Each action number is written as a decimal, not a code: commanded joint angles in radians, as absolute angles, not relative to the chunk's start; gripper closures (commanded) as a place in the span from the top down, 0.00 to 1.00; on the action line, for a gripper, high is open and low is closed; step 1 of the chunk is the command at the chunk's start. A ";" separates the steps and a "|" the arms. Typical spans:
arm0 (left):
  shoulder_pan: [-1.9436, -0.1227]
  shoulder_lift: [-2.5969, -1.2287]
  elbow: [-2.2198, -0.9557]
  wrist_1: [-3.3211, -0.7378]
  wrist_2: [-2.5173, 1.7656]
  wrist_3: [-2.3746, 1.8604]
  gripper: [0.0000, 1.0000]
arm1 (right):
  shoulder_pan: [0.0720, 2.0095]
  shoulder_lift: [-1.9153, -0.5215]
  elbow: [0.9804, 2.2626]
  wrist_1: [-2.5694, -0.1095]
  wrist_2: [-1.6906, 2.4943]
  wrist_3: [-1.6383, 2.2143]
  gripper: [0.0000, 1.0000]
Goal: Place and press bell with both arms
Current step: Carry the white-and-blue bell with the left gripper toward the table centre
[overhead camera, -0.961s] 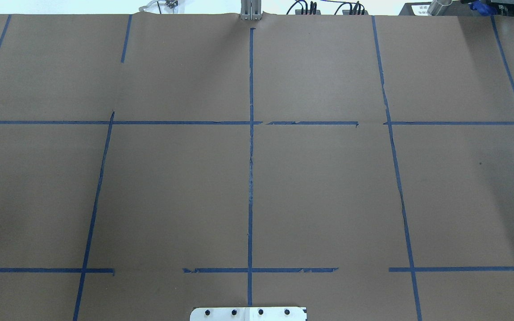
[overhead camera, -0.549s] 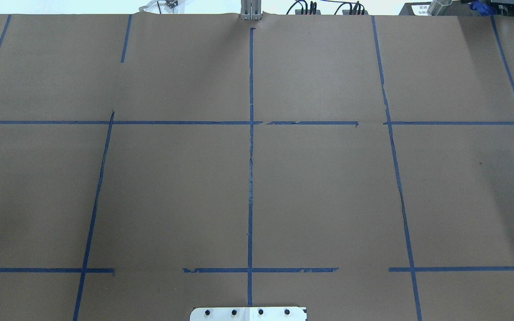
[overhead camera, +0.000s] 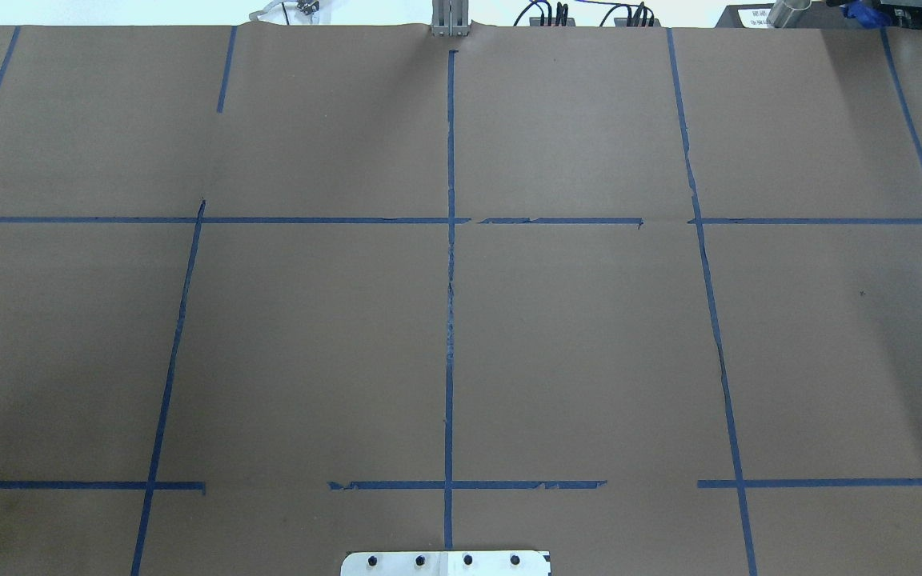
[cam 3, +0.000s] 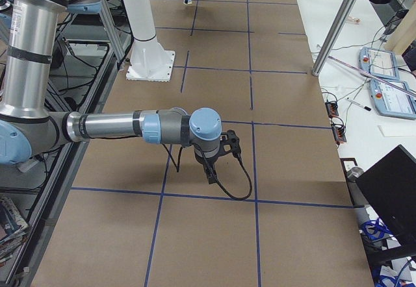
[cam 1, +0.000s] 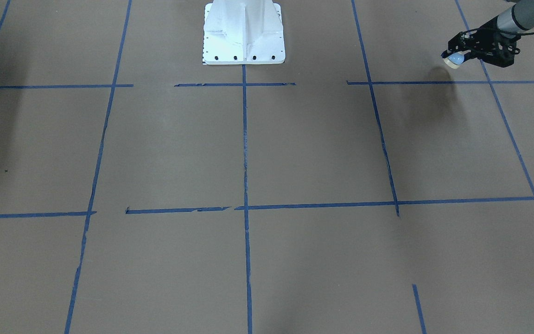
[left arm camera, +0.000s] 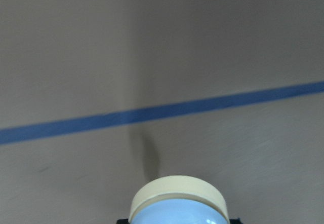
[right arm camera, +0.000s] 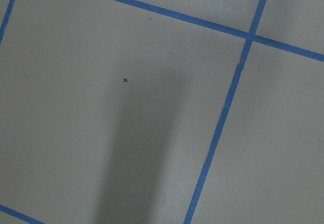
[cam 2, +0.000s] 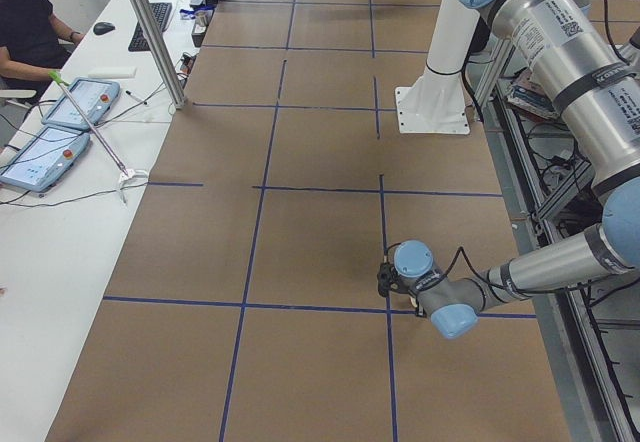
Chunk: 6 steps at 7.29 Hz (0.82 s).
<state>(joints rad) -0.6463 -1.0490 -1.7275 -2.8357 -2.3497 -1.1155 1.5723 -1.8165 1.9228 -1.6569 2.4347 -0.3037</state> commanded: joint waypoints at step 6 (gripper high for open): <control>-0.770 -2.025 -1.739 -1.919 -2.297 -1.232 0.01 | 1.572 -1.810 1.919 -1.657 2.434 -0.299 1.00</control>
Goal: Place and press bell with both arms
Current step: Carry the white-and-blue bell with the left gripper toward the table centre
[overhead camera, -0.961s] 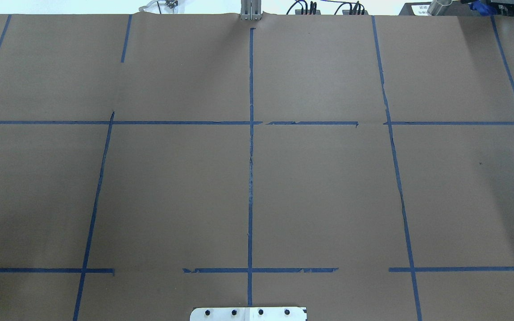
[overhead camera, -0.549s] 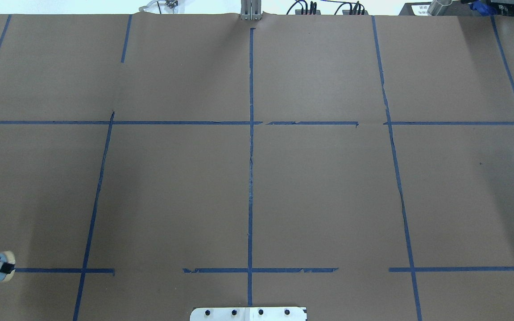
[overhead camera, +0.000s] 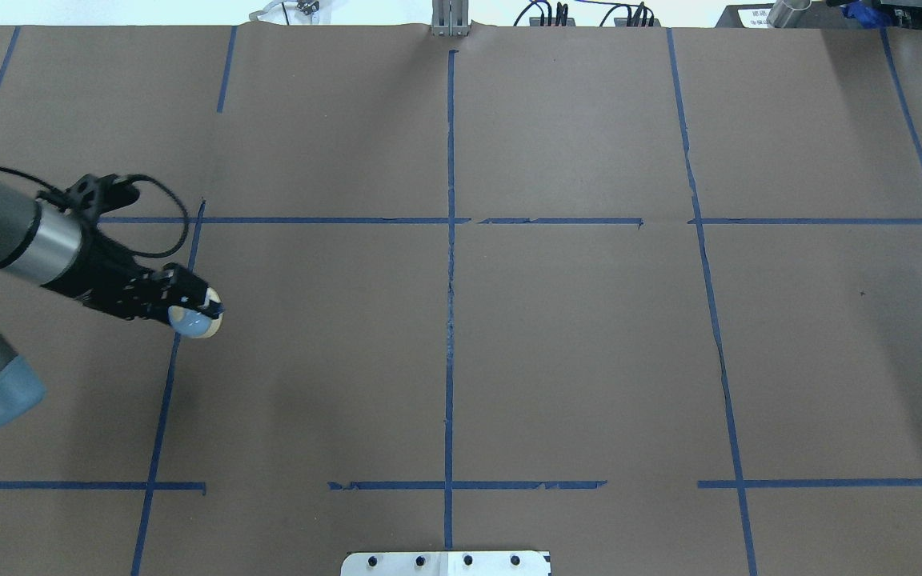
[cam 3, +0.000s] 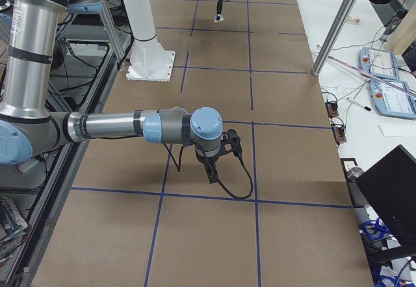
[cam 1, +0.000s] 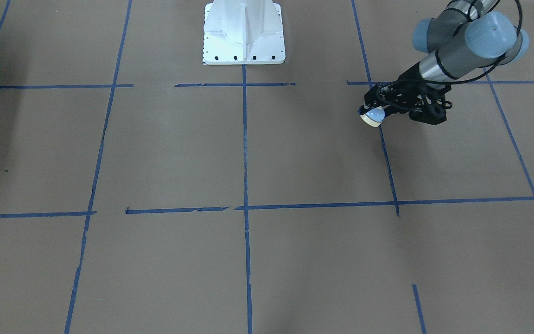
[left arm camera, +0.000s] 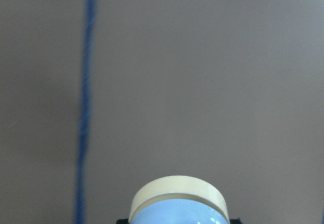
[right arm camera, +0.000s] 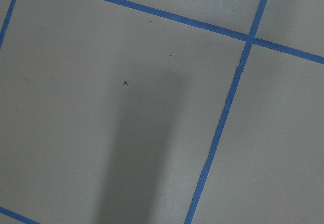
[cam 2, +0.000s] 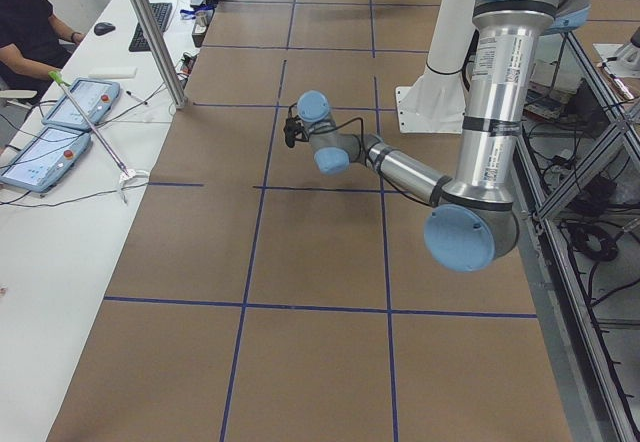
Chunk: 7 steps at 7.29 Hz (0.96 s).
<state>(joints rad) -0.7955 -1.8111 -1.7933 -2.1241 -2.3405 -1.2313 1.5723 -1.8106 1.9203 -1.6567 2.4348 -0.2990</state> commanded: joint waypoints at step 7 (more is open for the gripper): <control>-0.612 -2.637 -1.102 -1.624 -2.094 -1.218 0.06 | 1.572 -1.810 1.919 -1.657 2.436 -0.296 1.00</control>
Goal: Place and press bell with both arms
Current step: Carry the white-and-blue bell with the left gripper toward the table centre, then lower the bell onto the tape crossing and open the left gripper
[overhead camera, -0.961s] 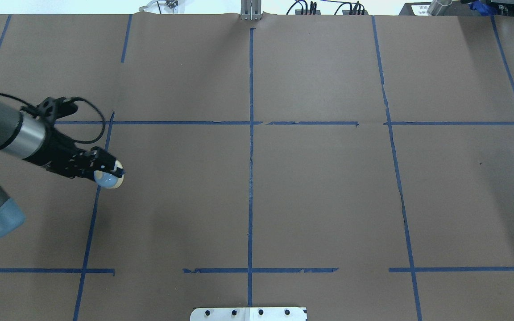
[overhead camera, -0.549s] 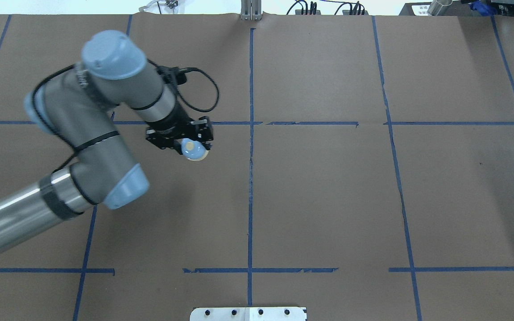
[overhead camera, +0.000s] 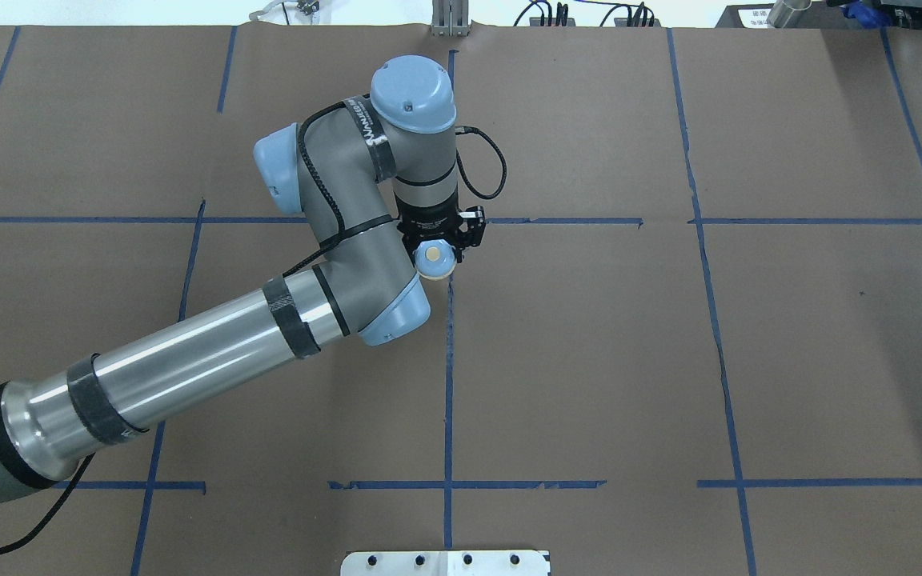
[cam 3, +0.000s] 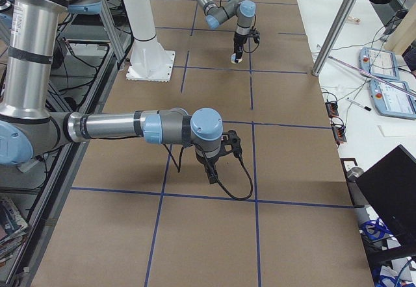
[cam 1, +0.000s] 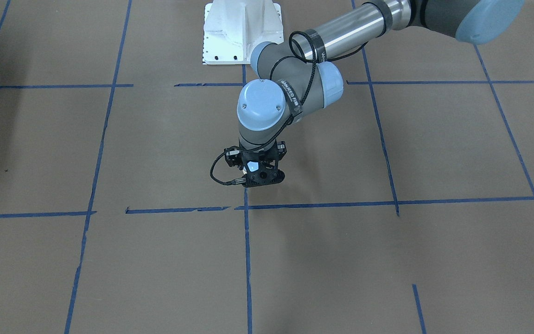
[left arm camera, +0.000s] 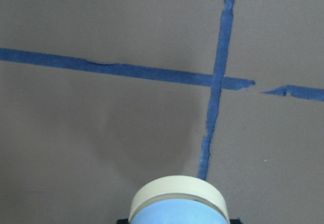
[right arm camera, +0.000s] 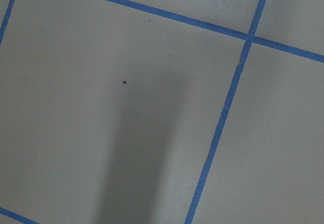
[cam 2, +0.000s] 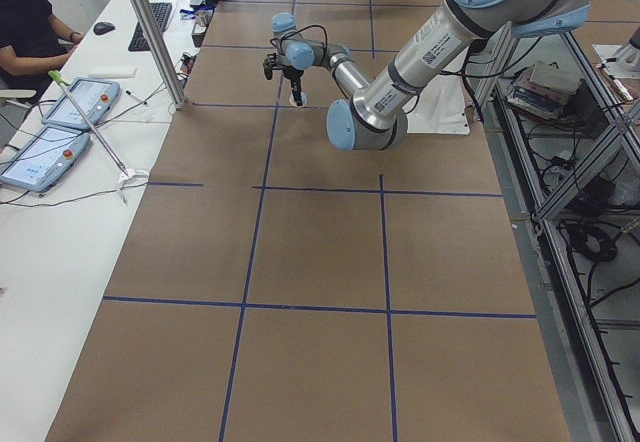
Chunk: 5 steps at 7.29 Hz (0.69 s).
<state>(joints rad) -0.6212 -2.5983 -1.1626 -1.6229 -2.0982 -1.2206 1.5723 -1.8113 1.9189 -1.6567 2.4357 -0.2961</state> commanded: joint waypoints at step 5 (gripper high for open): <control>-0.578 -2.640 -1.089 -1.626 -2.037 -1.218 1.00 | 1.572 -1.812 1.921 -1.657 2.436 -0.296 1.00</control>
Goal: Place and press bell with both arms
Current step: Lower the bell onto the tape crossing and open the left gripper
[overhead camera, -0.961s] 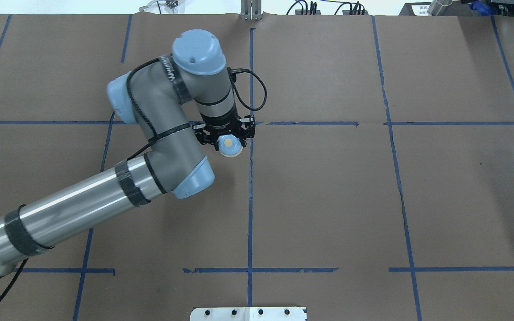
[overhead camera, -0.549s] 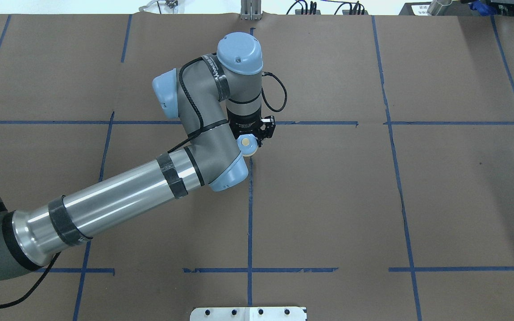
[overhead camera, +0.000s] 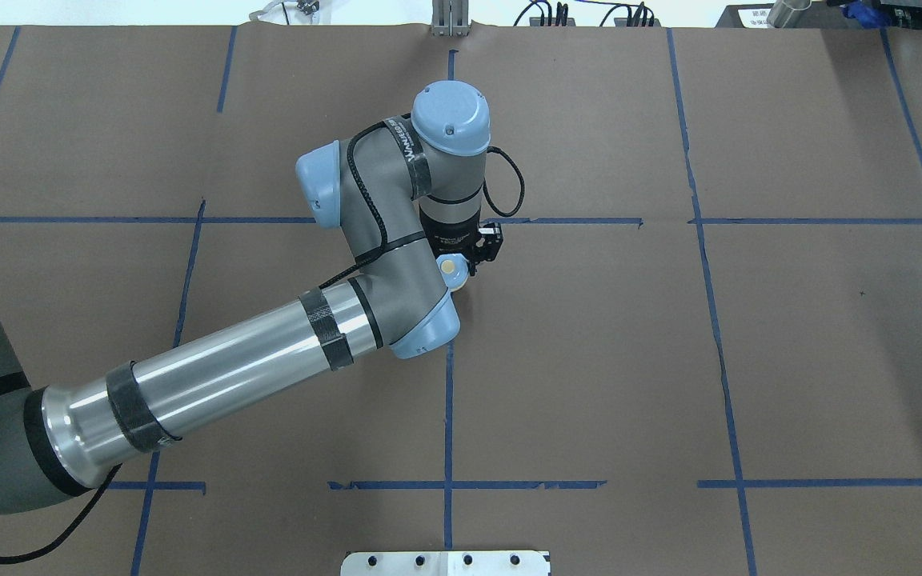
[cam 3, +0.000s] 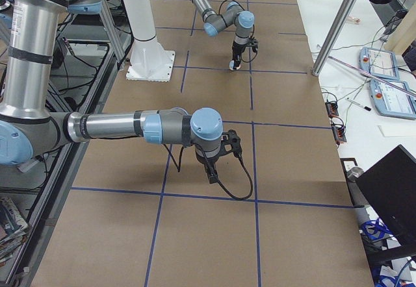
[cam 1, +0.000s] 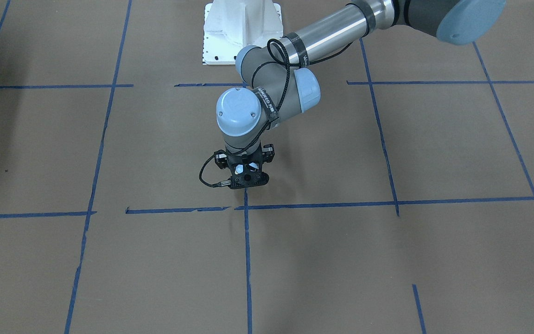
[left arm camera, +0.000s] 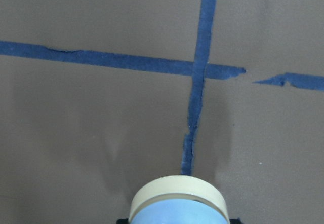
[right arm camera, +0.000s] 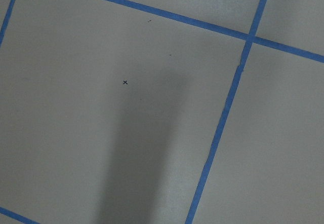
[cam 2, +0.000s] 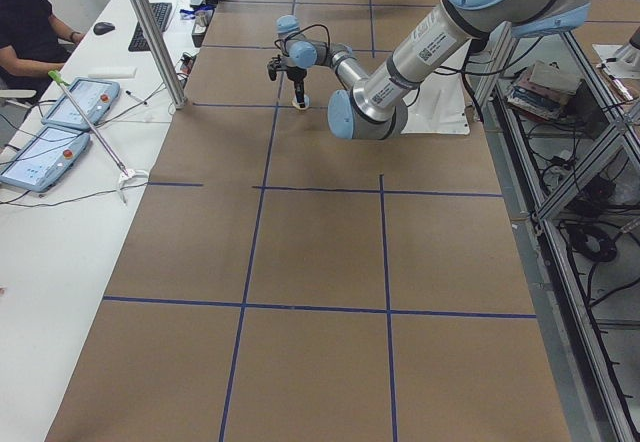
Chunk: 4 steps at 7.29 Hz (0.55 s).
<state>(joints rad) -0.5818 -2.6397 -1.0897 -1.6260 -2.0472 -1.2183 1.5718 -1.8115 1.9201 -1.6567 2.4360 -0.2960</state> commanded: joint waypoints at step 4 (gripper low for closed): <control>-0.638 -2.614 -1.232 -1.640 -2.045 -1.232 1.00 | 1.527 -1.796 1.975 -1.657 2.437 -0.176 1.00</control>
